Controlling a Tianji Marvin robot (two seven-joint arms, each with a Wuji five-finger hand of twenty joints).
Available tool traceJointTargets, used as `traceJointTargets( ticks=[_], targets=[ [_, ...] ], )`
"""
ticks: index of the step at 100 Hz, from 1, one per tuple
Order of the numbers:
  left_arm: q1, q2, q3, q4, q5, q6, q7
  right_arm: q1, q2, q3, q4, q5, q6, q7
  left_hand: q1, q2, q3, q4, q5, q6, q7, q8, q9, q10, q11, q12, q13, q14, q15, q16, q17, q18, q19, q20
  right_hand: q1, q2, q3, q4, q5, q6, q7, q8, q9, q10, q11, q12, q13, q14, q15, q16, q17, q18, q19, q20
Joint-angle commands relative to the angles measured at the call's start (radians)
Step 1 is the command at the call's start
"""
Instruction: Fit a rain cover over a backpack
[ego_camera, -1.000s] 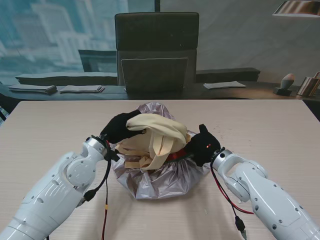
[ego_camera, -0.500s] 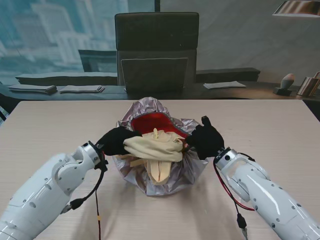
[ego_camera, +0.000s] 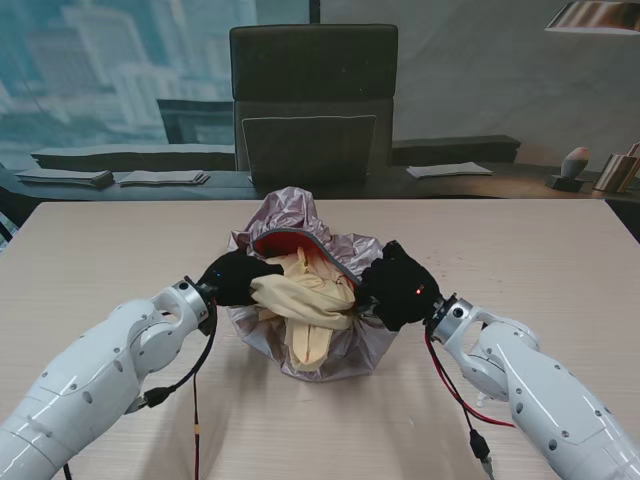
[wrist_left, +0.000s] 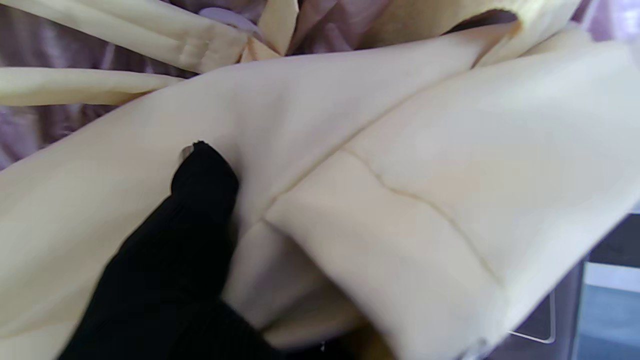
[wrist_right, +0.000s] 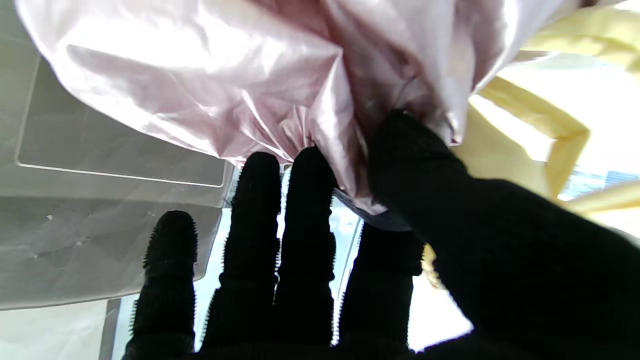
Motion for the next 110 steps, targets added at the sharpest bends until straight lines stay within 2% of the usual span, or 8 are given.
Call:
traceJointTargets(
  ticks=[1, 23, 34, 50, 64, 75, 86, 110],
  targets=[
    [-0.019, -0.005, 0.0, 0.016, 0.014, 0.023, -0.009, -0.013, -0.005, -0.005, -0.018, -0.005, -0.002, -0.015, 0.082, 0.049, 0.074, 0.038, 0.067, 0.037, 0.025, -0.03, 0.073, 0.021, 0.104, -0.008, 0.077, 0.043, 0.142, 0.05, 0.013, 0.04, 0.059, 0.023, 0.013, 0.037, 0.028, 0.009, 0.044, -0.095, 0.055, 0.044, -0.085, -0.002, 0.017, -0.044, -0.056, -0.023, -0.029, 0.013, -0.039, -0.01, -0.009, -0.009],
    [-0.055, -0.009, 0.042, 0.036, 0.025, 0.129, -0.007, -0.062, -0.014, 0.041, -0.068, 0.024, -0.052, -0.004, 0.082, 0.037, 0.08, 0.044, 0.089, 0.05, 0.018, -0.045, 0.089, 0.052, 0.124, -0.025, 0.1, 0.079, 0.191, 0.079, 0.013, 0.057, 0.103, 0.045, -0.008, 0.041, 0.037, 0.0, 0.051, -0.1, 0.044, 0.054, -0.223, -0.036, 0.027, -0.083, -0.176, -0.048, -0.076, 0.006, -0.114, -0.034, -0.028, -0.021],
    [-0.095, -0.01, 0.091, 0.048, 0.03, 0.125, -0.013, -0.062, -0.022, 0.031, -0.072, 0.033, -0.048, -0.046, 0.079, 0.038, 0.077, 0.045, 0.091, 0.049, 0.016, -0.045, 0.088, 0.055, 0.13, -0.024, 0.096, 0.078, 0.205, 0.09, -0.001, 0.042, 0.115, 0.053, -0.015, 0.048, 0.038, 0.0, 0.05, -0.112, 0.036, 0.068, -0.248, -0.041, 0.044, -0.096, -0.199, -0.052, -0.077, 0.008, -0.133, -0.04, -0.024, -0.022],
    [-0.174, -0.014, 0.195, 0.085, 0.022, 0.125, -0.035, -0.083, -0.036, 0.04, -0.111, 0.079, -0.065, -0.019, 0.073, 0.034, 0.064, 0.05, 0.108, 0.022, -0.004, -0.056, 0.102, 0.063, 0.14, -0.031, 0.119, 0.082, 0.234, 0.108, 0.007, 0.04, 0.143, 0.068, -0.019, 0.063, 0.019, 0.002, 0.046, -0.125, 0.023, 0.079, -0.263, -0.042, 0.047, -0.109, -0.211, -0.054, -0.085, 0.006, -0.146, -0.045, -0.03, -0.029],
    [-0.23, -0.031, 0.276, 0.13, -0.019, 0.158, -0.039, -0.098, -0.048, 0.038, -0.139, 0.124, -0.064, 0.012, 0.07, 0.028, 0.054, 0.059, 0.135, 0.053, -0.02, -0.085, 0.135, 0.081, 0.156, -0.059, 0.175, 0.089, 0.256, 0.112, 0.048, 0.062, 0.172, 0.078, -0.02, 0.072, 0.008, 0.004, 0.043, -0.127, 0.014, 0.084, -0.263, -0.038, 0.047, -0.116, -0.216, -0.049, -0.094, 0.002, -0.159, -0.045, -0.038, -0.034],
    [-0.256, -0.033, 0.325, 0.137, -0.019, 0.179, -0.054, -0.099, -0.059, 0.017, -0.144, 0.145, -0.022, -0.021, 0.065, 0.034, 0.046, 0.062, 0.135, 0.042, -0.023, -0.094, 0.134, 0.077, 0.166, -0.075, 0.179, 0.079, 0.271, 0.121, 0.049, 0.051, 0.184, 0.083, -0.022, 0.085, -0.003, 0.011, 0.037, -0.121, 0.008, 0.092, -0.25, -0.024, 0.054, -0.122, -0.205, -0.042, -0.089, 0.004, -0.154, -0.04, -0.029, -0.035],
    [-0.268, -0.032, 0.352, 0.146, -0.02, 0.188, -0.069, -0.125, -0.08, 0.028, -0.177, 0.251, -0.01, 0.055, 0.068, 0.034, 0.034, 0.064, 0.132, 0.041, -0.02, -0.093, 0.132, 0.076, 0.174, -0.079, 0.184, 0.078, 0.28, 0.127, 0.049, 0.048, 0.192, 0.086, -0.014, 0.093, -0.015, 0.013, 0.034, -0.112, 0.007, 0.09, -0.255, -0.021, 0.045, -0.129, -0.218, -0.039, -0.101, 0.0, -0.171, -0.044, -0.046, -0.044],
    [-0.225, -0.029, 0.31, 0.079, 0.013, 0.172, -0.045, -0.096, -0.089, -0.024, -0.159, 0.27, 0.114, 0.052, 0.066, 0.035, 0.016, 0.071, 0.132, 0.034, -0.024, -0.105, 0.13, 0.068, 0.179, -0.09, 0.183, 0.072, 0.301, 0.139, 0.034, 0.036, 0.217, 0.101, -0.008, 0.105, -0.061, 0.022, -0.016, -0.046, 0.035, 0.037, -0.194, 0.09, 0.025, -0.135, -0.162, 0.029, -0.093, -0.002, -0.163, -0.016, -0.046, -0.053]
  ],
)
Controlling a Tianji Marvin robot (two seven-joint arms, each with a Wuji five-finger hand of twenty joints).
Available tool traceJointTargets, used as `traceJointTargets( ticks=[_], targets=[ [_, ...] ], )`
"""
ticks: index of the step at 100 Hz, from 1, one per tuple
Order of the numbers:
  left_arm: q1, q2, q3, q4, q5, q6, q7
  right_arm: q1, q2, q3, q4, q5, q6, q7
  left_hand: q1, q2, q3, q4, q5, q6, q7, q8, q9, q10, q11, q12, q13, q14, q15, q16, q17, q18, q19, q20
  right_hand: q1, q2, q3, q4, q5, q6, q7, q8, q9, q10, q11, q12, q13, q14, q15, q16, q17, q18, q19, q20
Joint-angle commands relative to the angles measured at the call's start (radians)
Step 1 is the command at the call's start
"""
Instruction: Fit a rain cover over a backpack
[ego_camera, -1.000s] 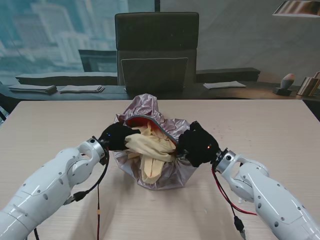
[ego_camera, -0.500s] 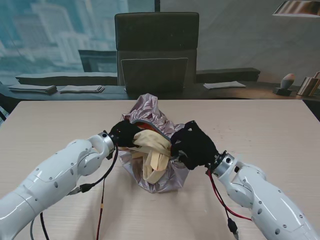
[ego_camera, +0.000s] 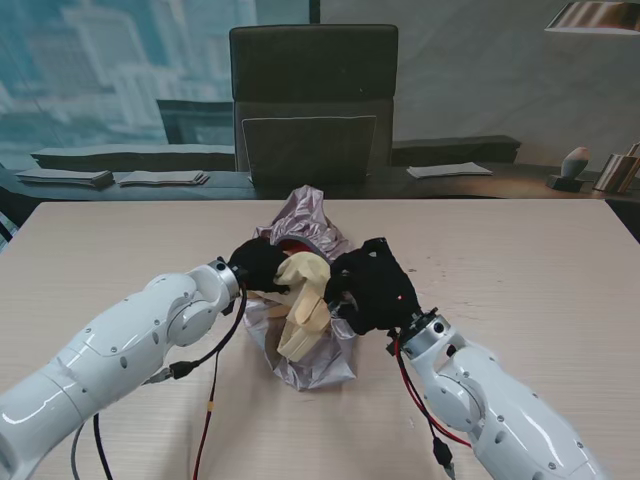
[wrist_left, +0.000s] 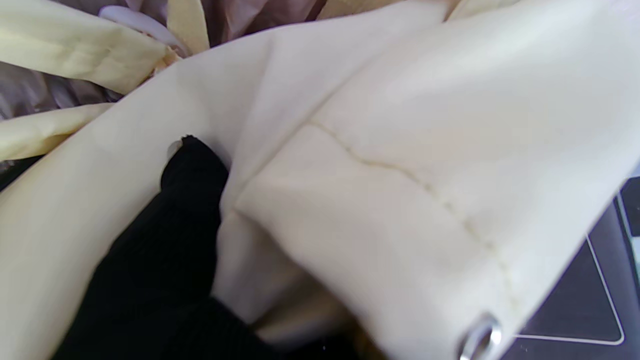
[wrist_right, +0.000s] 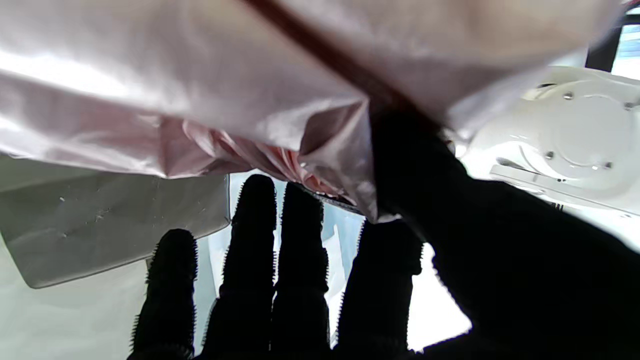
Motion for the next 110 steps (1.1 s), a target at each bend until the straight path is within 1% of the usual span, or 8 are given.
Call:
traceJointTargets(
  ticks=[1, 16, 21, 30, 43, 55, 80, 110],
  targets=[
    [0.023, -0.002, -0.008, -0.04, 0.01, -0.008, -0.009, 0.011, -0.014, 0.002, -0.006, 0.067, -0.021, 0.091, 0.091, 0.054, 0.037, 0.071, 0.05, -0.025, 0.013, -0.023, 0.055, 0.018, 0.071, -0.006, 0.085, 0.038, 0.212, 0.087, -0.006, 0.007, 0.059, 0.026, -0.01, 0.069, -0.024, 0.02, -0.018, -0.045, 0.087, -0.008, 0.026, 0.052, -0.015, -0.013, 0.011, 0.024, -0.008, -0.004, -0.013, 0.008, -0.014, -0.026],
    [0.052, 0.003, -0.031, -0.071, 0.034, -0.022, 0.006, 0.025, -0.026, -0.041, 0.021, 0.09, 0.076, 0.075, 0.085, 0.056, 0.039, 0.077, 0.048, -0.028, 0.011, -0.031, 0.053, 0.012, 0.071, -0.014, 0.085, 0.031, 0.209, 0.084, -0.007, 0.003, 0.057, 0.025, -0.082, 0.029, -0.089, -0.003, -0.296, 0.079, 0.066, 0.002, -0.068, 0.098, -0.013, -0.014, -0.029, 0.047, 0.009, 0.007, -0.02, 0.015, -0.02, -0.032],
    [0.061, 0.005, -0.034, -0.076, 0.036, -0.022, 0.006, 0.029, -0.03, -0.054, 0.032, 0.09, 0.116, 0.053, 0.087, 0.055, 0.038, 0.076, 0.048, -0.026, 0.012, -0.032, 0.053, 0.013, 0.073, -0.014, 0.083, 0.031, 0.208, 0.084, -0.008, 0.002, 0.056, 0.025, -0.184, 0.049, -0.067, 0.156, -0.418, 0.201, -0.022, 0.03, -0.12, 0.11, 0.004, -0.015, -0.063, 0.054, 0.017, 0.011, -0.028, 0.011, -0.016, -0.033],
    [0.07, 0.008, -0.036, -0.077, 0.042, -0.028, 0.004, 0.033, -0.039, -0.071, 0.05, 0.094, 0.177, 0.014, 0.085, 0.058, 0.036, 0.075, 0.046, -0.028, 0.012, -0.033, 0.051, 0.01, 0.073, -0.015, 0.081, 0.029, 0.207, 0.084, -0.008, -0.001, 0.055, 0.024, -0.287, 0.009, -0.072, 0.144, -0.685, 0.328, -0.105, -0.168, -0.273, 0.121, 0.035, -0.016, -0.155, 0.061, 0.024, 0.016, -0.066, -0.007, -0.018, -0.033],
    [0.076, 0.011, -0.039, -0.071, 0.042, -0.03, 0.001, 0.043, -0.052, -0.085, 0.073, 0.107, 0.223, -0.035, 0.087, 0.062, 0.032, 0.073, 0.041, -0.029, 0.016, -0.034, 0.045, 0.008, 0.073, -0.015, 0.071, 0.029, 0.202, 0.082, -0.017, -0.004, 0.049, 0.023, -0.369, 0.001, -0.073, 0.13, -0.845, 0.402, -0.171, -0.319, -0.403, 0.131, 0.022, -0.03, -0.233, 0.056, 0.012, 0.011, -0.071, -0.011, -0.064, -0.044],
    [0.075, 0.011, -0.037, -0.064, 0.043, -0.038, 0.008, 0.052, -0.053, -0.087, 0.074, 0.12, 0.247, -0.009, 0.088, 0.065, 0.029, 0.072, 0.037, -0.031, 0.017, -0.036, 0.043, 0.004, 0.073, -0.015, 0.069, 0.027, 0.2, 0.082, -0.018, -0.007, 0.047, 0.022, -0.42, -0.004, -0.071, 0.121, -0.797, 0.428, -0.19, -0.394, -0.4, 0.143, -0.011, -0.049, -0.243, 0.07, -0.02, -0.008, -0.077, -0.003, -0.115, -0.051],
    [0.074, 0.001, -0.053, -0.068, 0.022, -0.05, 0.028, 0.065, -0.033, -0.095, 0.035, 0.166, 0.261, 0.219, 0.087, 0.069, 0.02, 0.072, 0.036, -0.028, 0.023, -0.045, 0.05, -0.003, 0.072, -0.022, 0.085, 0.018, 0.195, 0.075, -0.002, -0.012, 0.047, 0.02, -0.386, 0.068, -0.151, 0.132, -0.584, 0.391, -0.241, -0.397, -0.275, 0.142, -0.112, -0.079, -0.197, 0.081, -0.082, -0.04, -0.087, 0.013, -0.236, -0.025],
    [0.108, -0.011, -0.096, -0.105, -0.012, -0.071, 0.052, 0.1, -0.042, -0.145, 0.073, 0.172, 0.285, 0.188, 0.089, 0.068, 0.025, 0.072, 0.035, -0.026, 0.03, -0.053, 0.054, -0.004, 0.069, -0.031, 0.089, 0.013, 0.183, 0.065, 0.009, -0.009, 0.042, 0.015, -0.221, 0.093, -0.147, 0.165, -0.364, 0.31, -0.179, -0.271, -0.004, 0.139, -0.03, -0.035, -0.011, 0.105, -0.003, -0.006, -0.063, 0.022, -0.109, 0.026]
  ],
)
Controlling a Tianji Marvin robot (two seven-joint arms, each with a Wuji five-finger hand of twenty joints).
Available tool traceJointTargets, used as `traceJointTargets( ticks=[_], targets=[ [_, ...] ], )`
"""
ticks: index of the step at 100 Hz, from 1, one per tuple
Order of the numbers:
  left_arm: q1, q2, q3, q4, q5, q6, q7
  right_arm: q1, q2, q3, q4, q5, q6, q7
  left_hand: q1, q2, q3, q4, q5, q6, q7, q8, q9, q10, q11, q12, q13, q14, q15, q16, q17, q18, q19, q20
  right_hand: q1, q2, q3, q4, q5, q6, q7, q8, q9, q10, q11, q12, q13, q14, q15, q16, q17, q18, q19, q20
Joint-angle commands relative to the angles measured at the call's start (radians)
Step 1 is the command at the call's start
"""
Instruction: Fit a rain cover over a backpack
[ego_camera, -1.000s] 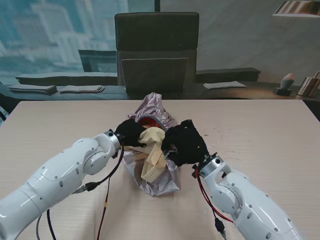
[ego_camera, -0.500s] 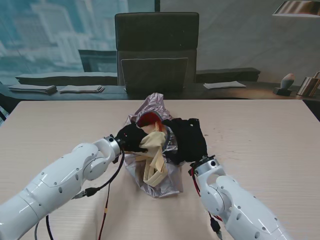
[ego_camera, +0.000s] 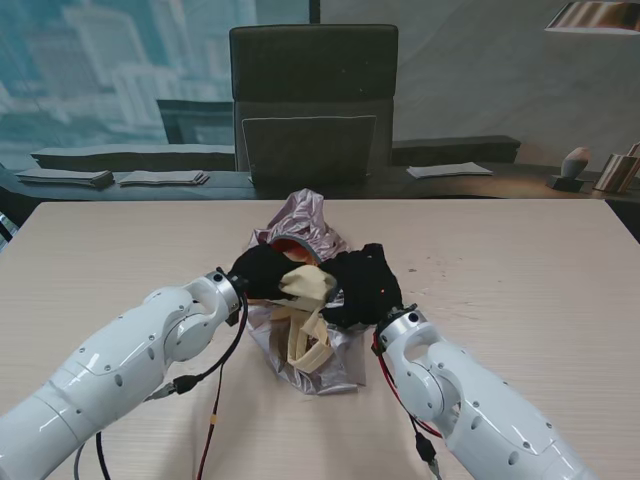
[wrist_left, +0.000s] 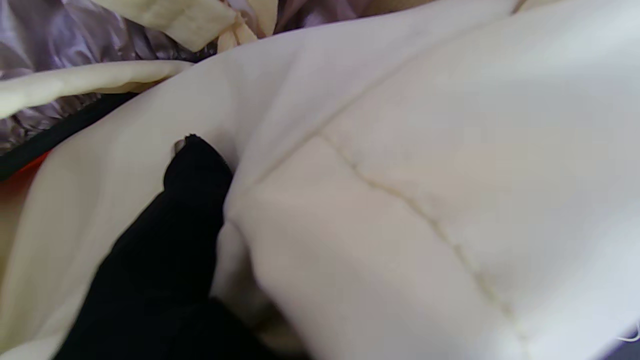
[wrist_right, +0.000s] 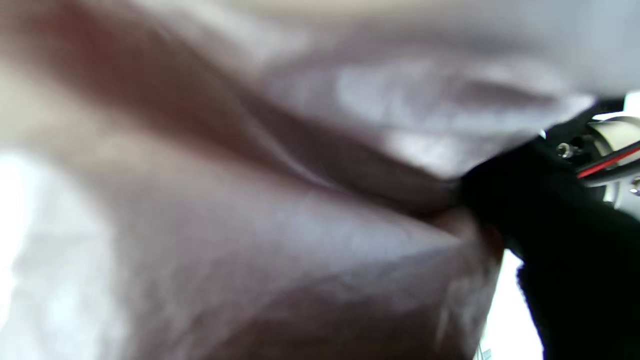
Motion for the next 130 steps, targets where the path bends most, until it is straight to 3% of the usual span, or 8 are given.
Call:
traceJointTargets(
  ticks=[1, 7, 12, 15, 47, 69, 104, 130],
  targets=[
    [0.008, -0.014, -0.006, -0.033, -0.003, -0.016, -0.004, 0.0, -0.01, -0.007, 0.004, -0.001, 0.009, 0.028, 0.084, 0.07, 0.025, 0.06, 0.025, -0.036, 0.033, -0.002, 0.037, -0.021, 0.056, -0.005, 0.066, -0.012, 0.131, 0.058, 0.005, -0.012, 0.037, 0.014, 0.067, 0.029, -0.001, 0.038, 0.068, -0.057, 0.029, 0.033, 0.084, 0.009, 0.048, 0.026, 0.074, 0.011, 0.044, 0.023, 0.005, 0.01, 0.047, 0.014],
    [0.011, -0.017, -0.009, -0.037, -0.012, -0.021, 0.001, 0.003, -0.014, -0.012, 0.01, 0.012, 0.013, 0.021, 0.086, 0.068, 0.027, 0.06, 0.025, -0.036, 0.035, -0.002, 0.035, -0.019, 0.056, -0.003, 0.065, -0.011, 0.13, 0.058, 0.005, -0.012, 0.034, 0.012, 0.129, 0.025, 0.025, 0.05, 0.147, -0.101, 0.058, 0.055, 0.192, -0.012, 0.081, 0.045, 0.159, 0.011, 0.085, 0.036, 0.036, 0.021, 0.088, 0.017],
    [0.013, -0.02, -0.01, -0.039, -0.019, -0.024, 0.006, 0.006, -0.02, -0.016, 0.018, 0.024, 0.015, 0.006, 0.085, 0.069, 0.027, 0.06, 0.025, -0.037, 0.035, -0.003, 0.036, -0.021, 0.056, -0.003, 0.065, -0.013, 0.128, 0.057, 0.005, -0.012, 0.033, 0.011, 0.219, -0.021, 0.025, -0.088, 0.189, -0.169, 0.186, -0.03, 0.301, -0.032, 0.094, 0.097, 0.224, 0.006, 0.115, 0.039, 0.064, 0.033, 0.127, -0.011],
    [0.014, -0.021, -0.01, -0.041, -0.022, -0.027, 0.008, 0.007, -0.021, -0.018, 0.021, 0.028, 0.016, -0.001, 0.084, 0.069, 0.027, 0.06, 0.025, -0.037, 0.035, -0.003, 0.036, -0.021, 0.056, -0.003, 0.065, -0.013, 0.128, 0.057, 0.005, -0.012, 0.033, 0.011, 0.264, -0.037, 0.02, -0.109, 0.203, -0.2, 0.27, -0.07, 0.353, -0.039, 0.104, 0.117, 0.256, 0.004, 0.13, 0.041, 0.081, 0.038, 0.143, -0.015],
    [0.037, -0.024, -0.042, -0.061, -0.039, -0.047, 0.016, -0.009, -0.026, 0.012, 0.043, 0.033, -0.045, -0.063, 0.042, 0.055, 0.036, 0.061, 0.032, -0.067, 0.021, -0.04, 0.03, -0.047, 0.016, -0.028, 0.048, -0.024, 0.076, 0.027, 0.004, -0.03, 0.01, -0.006, 0.375, -0.042, 0.176, -0.081, 0.475, -0.314, 0.389, 0.062, 0.612, 0.035, 0.172, 0.275, 0.421, 0.0, 0.257, 0.066, 0.156, 0.063, 0.186, 0.001],
    [0.099, -0.005, -0.163, -0.147, 0.019, -0.076, 0.011, -0.032, -0.017, 0.062, 0.041, 0.022, -0.109, -0.064, -0.349, 0.11, 0.055, 0.105, -0.269, 0.027, -0.177, -0.15, -0.394, -0.07, -0.1, -0.234, -0.289, -0.047, -0.125, -0.068, -0.204, -0.059, -0.033, 0.017, 0.386, -0.069, 0.232, -0.087, 0.509, -0.314, 0.387, 0.116, 0.613, 0.047, 0.18, 0.299, 0.409, 0.006, 0.281, 0.053, 0.15, 0.062, 0.184, 0.001],
    [0.254, 0.002, -0.425, -0.284, 0.01, -0.084, -0.002, -0.065, 0.002, 0.134, 0.045, -0.02, -0.216, -0.068, -0.28, 0.173, -0.067, 0.129, -0.381, -0.031, -0.217, -0.167, -0.574, -0.054, -0.145, -0.286, -0.442, -0.035, -0.2, -0.136, -0.297, -0.069, -0.072, 0.009, 0.374, -0.06, 0.238, -0.085, 0.517, -0.355, 0.361, 0.164, 0.589, 0.011, 0.182, 0.314, 0.38, -0.019, 0.285, 0.049, 0.128, 0.047, 0.181, 0.0],
    [0.253, 0.011, -0.454, -0.213, 0.003, 0.028, -0.072, -0.098, -0.006, 0.195, 0.053, 0.033, -0.337, -0.078, -0.109, 0.127, 0.159, 0.104, -0.34, -0.054, -0.235, -0.234, -0.591, -0.047, -0.155, -0.318, -0.473, -0.019, -0.231, -0.168, -0.344, -0.054, -0.101, -0.006, 0.361, -0.047, 0.22, -0.087, 0.516, -0.401, 0.33, 0.208, 0.572, -0.044, 0.166, 0.321, 0.33, -0.049, 0.276, 0.05, 0.108, 0.033, 0.17, -0.007]
  ],
)
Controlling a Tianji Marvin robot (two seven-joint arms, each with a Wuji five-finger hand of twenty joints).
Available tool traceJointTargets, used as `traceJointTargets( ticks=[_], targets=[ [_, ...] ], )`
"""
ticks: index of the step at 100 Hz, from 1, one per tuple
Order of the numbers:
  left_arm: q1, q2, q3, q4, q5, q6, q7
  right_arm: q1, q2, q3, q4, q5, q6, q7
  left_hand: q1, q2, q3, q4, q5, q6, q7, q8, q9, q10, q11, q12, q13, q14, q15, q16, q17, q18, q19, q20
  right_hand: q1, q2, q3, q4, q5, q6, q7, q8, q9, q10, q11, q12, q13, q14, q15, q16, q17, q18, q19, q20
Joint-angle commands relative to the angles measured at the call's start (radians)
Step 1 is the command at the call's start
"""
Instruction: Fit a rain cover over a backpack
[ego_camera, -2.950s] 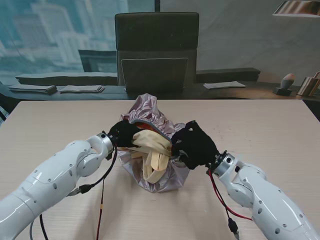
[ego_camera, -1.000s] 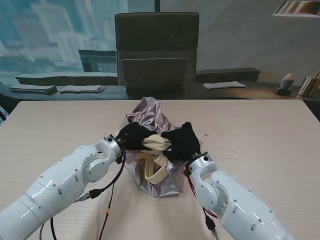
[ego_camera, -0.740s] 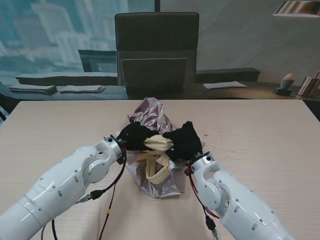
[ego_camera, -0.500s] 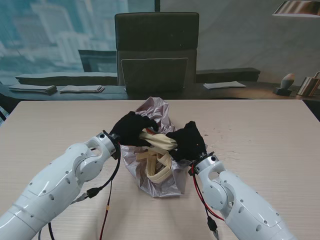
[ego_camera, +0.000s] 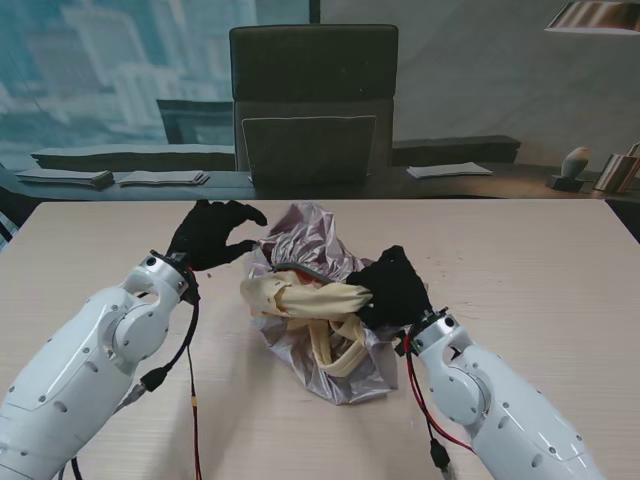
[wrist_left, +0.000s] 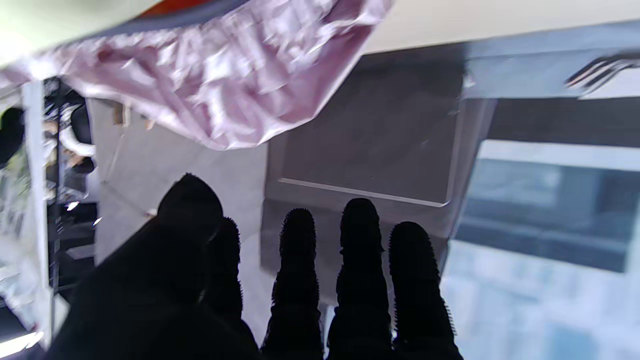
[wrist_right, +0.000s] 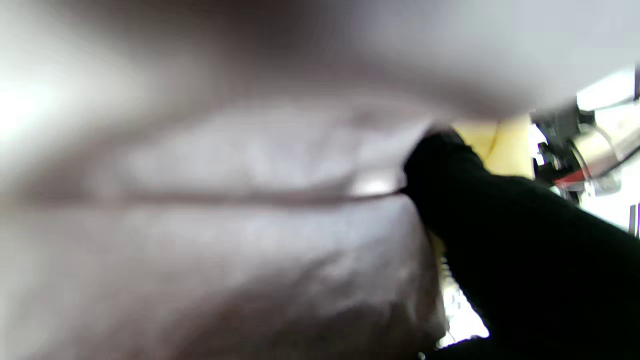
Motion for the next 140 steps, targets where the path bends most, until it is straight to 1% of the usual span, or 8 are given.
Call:
traceJointTargets(
  ticks=[1, 16, 50, 76, 98, 116, 128, 140],
  targets=[
    [-0.018, 0.011, 0.008, 0.067, 0.0, 0.01, -0.056, -0.017, -0.002, 0.012, -0.003, 0.029, -0.021, 0.015, 0.016, -0.026, 0.05, 0.009, 0.006, -0.035, -0.009, -0.028, -0.046, 0.007, -0.009, -0.02, -0.032, 0.017, -0.017, -0.018, -0.026, -0.007, -0.029, -0.006, 0.102, 0.062, 0.098, -0.006, 0.09, -0.192, 0.068, 0.067, 0.025, -0.037, 0.057, 0.032, -0.049, -0.087, 0.016, -0.002, -0.029, -0.014, 0.006, -0.005],
    [-0.077, 0.028, 0.072, 0.143, -0.018, 0.045, -0.19, -0.035, -0.018, 0.04, -0.015, 0.111, -0.048, 0.027, -0.095, -0.168, 0.216, -0.005, -0.017, 0.047, -0.176, -0.219, -0.159, 0.023, -0.164, -0.16, -0.135, 0.006, -0.243, -0.168, -0.088, 0.003, -0.138, -0.066, 0.103, 0.067, 0.089, -0.004, 0.087, -0.197, 0.06, 0.079, 0.022, -0.04, 0.053, 0.036, -0.06, -0.088, 0.013, 0.0, -0.034, -0.019, 0.002, -0.006],
    [-0.226, 0.01, 0.265, 0.347, -0.137, 0.057, -0.186, -0.068, -0.031, 0.091, -0.051, 0.21, -0.083, 0.064, -0.217, -0.247, 0.072, -0.027, -0.013, 0.079, -0.521, -0.424, -0.235, 0.028, -0.404, -0.229, -0.286, -0.006, -0.411, -0.285, -0.157, -0.007, -0.24, -0.12, 0.101, 0.071, 0.085, -0.002, 0.086, -0.193, 0.056, 0.081, 0.021, -0.036, 0.051, 0.039, -0.067, -0.088, 0.008, 0.003, -0.04, -0.02, -0.005, -0.006],
    [-0.312, -0.015, 0.404, 0.454, -0.231, 0.042, -0.187, -0.065, -0.04, 0.078, -0.05, 0.239, -0.064, 0.054, -0.233, -0.277, 0.075, -0.036, -0.01, 0.079, -0.25, -0.289, -0.246, 0.022, -0.457, -0.232, -0.299, -0.02, -0.542, -0.333, -0.156, 0.036, -0.505, -0.21, 0.106, 0.068, 0.085, 0.0, 0.083, -0.182, 0.057, 0.081, 0.019, -0.022, 0.054, 0.042, -0.052, -0.085, 0.009, 0.004, -0.03, -0.017, -0.003, -0.002],
    [-0.386, -0.029, 0.534, 0.538, -0.228, 0.069, -0.162, -0.069, -0.05, 0.069, -0.055, 0.282, -0.04, 0.047, -0.221, -0.279, 0.127, -0.035, 0.224, 0.181, -0.155, -0.232, -0.235, 0.028, -0.432, -0.228, -0.305, -0.02, -0.566, -0.33, -0.162, 0.069, -0.708, -0.254, 0.11, 0.065, 0.088, 0.001, 0.081, -0.175, 0.061, 0.079, 0.014, -0.014, 0.06, 0.043, -0.046, -0.079, 0.01, 0.003, -0.026, -0.014, -0.004, 0.0],
    [-0.431, -0.057, 0.608, 0.623, -0.25, 0.062, -0.094, -0.072, -0.058, 0.069, -0.059, 0.323, -0.027, 0.047, -0.165, -0.244, 0.153, -0.051, 0.359, 0.11, 0.037, -0.109, -0.207, 0.006, -0.304, -0.196, -0.3, -0.027, -0.536, -0.298, -0.157, 0.068, -0.75, -0.2, 0.111, 0.066, 0.088, 0.001, 0.079, -0.171, 0.063, 0.078, 0.013, -0.007, 0.064, 0.042, -0.04, -0.076, 0.012, 0.003, -0.022, -0.013, -0.004, 0.002],
    [-0.448, -0.073, 0.638, 0.657, -0.257, 0.064, -0.057, -0.075, -0.06, 0.07, -0.062, 0.334, -0.021, 0.046, 0.033, -0.208, -0.008, -0.031, 0.442, -0.045, 0.272, -0.064, -0.13, -0.012, -0.143, -0.168, -0.283, -0.035, -0.46, -0.279, -0.152, 0.07, -0.74, -0.194, 0.112, 0.065, 0.086, 0.001, 0.078, -0.166, 0.064, 0.076, 0.013, -0.004, 0.067, 0.041, -0.033, -0.074, 0.014, 0.003, -0.021, -0.012, -0.005, 0.003],
    [-0.456, -0.076, 0.654, 0.672, -0.265, 0.052, -0.057, -0.077, -0.062, 0.07, -0.065, 0.339, -0.016, 0.042, 0.131, -0.085, -0.074, -0.038, 0.377, 0.004, 0.296, 0.074, -0.018, 0.024, -0.102, -0.184, -0.236, -0.031, -0.378, -0.3, -0.154, 0.088, -0.678, -0.217, 0.112, 0.065, 0.085, 0.001, 0.076, -0.165, 0.066, 0.073, 0.013, 0.002, 0.07, 0.04, -0.023, -0.072, 0.014, 0.003, -0.011, -0.001, -0.005, 0.004]
  ],
)
